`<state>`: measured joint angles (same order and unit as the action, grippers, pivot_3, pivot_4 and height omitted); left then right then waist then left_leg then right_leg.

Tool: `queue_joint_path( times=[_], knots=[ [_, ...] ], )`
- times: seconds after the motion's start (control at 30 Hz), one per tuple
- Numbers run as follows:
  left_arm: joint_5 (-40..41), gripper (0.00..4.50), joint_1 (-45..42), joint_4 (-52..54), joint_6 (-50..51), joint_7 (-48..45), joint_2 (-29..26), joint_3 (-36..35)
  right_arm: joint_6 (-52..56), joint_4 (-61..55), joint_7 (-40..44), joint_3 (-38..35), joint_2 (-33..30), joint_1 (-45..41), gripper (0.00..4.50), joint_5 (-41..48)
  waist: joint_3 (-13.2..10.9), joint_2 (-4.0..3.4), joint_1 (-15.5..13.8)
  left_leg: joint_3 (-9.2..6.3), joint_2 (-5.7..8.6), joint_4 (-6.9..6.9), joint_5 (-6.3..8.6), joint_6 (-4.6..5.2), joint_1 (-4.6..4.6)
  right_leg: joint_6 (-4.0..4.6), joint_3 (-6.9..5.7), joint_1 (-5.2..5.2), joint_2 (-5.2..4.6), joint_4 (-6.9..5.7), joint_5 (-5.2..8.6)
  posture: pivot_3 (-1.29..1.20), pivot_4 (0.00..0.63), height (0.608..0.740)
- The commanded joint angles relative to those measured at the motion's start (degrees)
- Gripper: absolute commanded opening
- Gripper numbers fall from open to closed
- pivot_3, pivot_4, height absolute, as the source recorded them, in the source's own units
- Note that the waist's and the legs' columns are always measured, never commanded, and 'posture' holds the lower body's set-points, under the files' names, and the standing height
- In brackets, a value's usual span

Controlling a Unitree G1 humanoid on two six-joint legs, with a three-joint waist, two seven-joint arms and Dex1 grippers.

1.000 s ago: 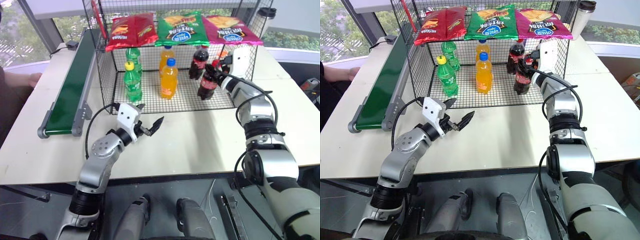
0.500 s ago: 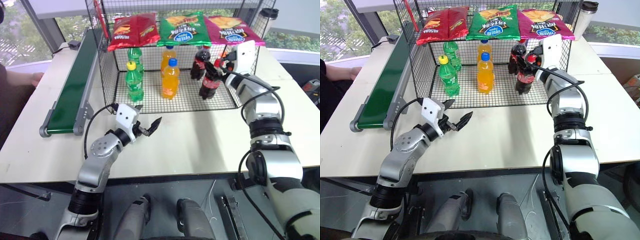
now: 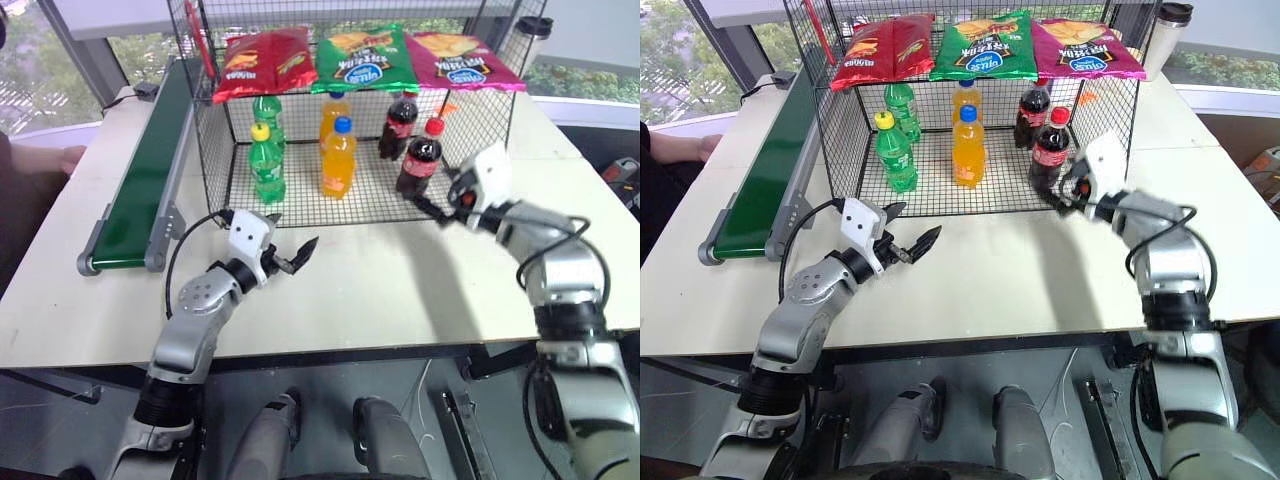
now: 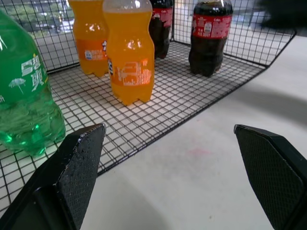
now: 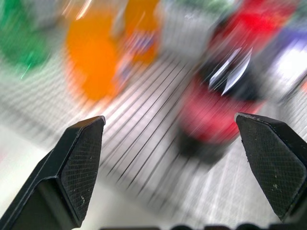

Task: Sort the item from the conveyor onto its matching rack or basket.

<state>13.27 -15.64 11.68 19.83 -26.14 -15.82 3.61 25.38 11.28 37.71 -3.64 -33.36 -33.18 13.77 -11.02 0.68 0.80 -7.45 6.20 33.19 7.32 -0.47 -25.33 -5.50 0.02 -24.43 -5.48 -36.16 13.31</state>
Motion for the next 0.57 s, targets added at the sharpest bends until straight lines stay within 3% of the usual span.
queue_joint_path(
  times=[0.03,0.23,0.57],
  knots=[
    [2.2,4.5,2.2,4.2,1.5,-0.9,-1.4,-2.1,2.6,-6.9,0.1,-2.1,0.8,2.3,4.49,3.2,0.0,-0.02,0.1,0.0,0.0,0.0,0.0,0.0,0.0,0.01,0.01,0.0,0.0,0.0,0.0,0.0,0.15,0.738],
    [2.8,4.5,6.4,6.8,4.1,-0.2,-2.2,-2.6,5.9,-14.7,1.8,-2.1,4.6,10.1,4.49,8.9,0.0,-0.01,-0.2,-0.02,-0.02,-0.01,0.02,-0.02,0.0,0.02,0.0,0.02,-0.05,0.03,0.02,0.0,0.15,0.738],
    [3.6,4.5,8.1,7.4,5.2,-0.3,-1.9,-2.2,8.1,-16.2,2.5,-2.1,5.8,13.9,4.49,11.5,0.0,-0.02,-0.2,-0.03,-0.02,0.03,0.1,-0.15,0.0,0.02,-0.02,0.07,-0.08,0.04,0.02,0.0,0.15,0.738]
  ],
)
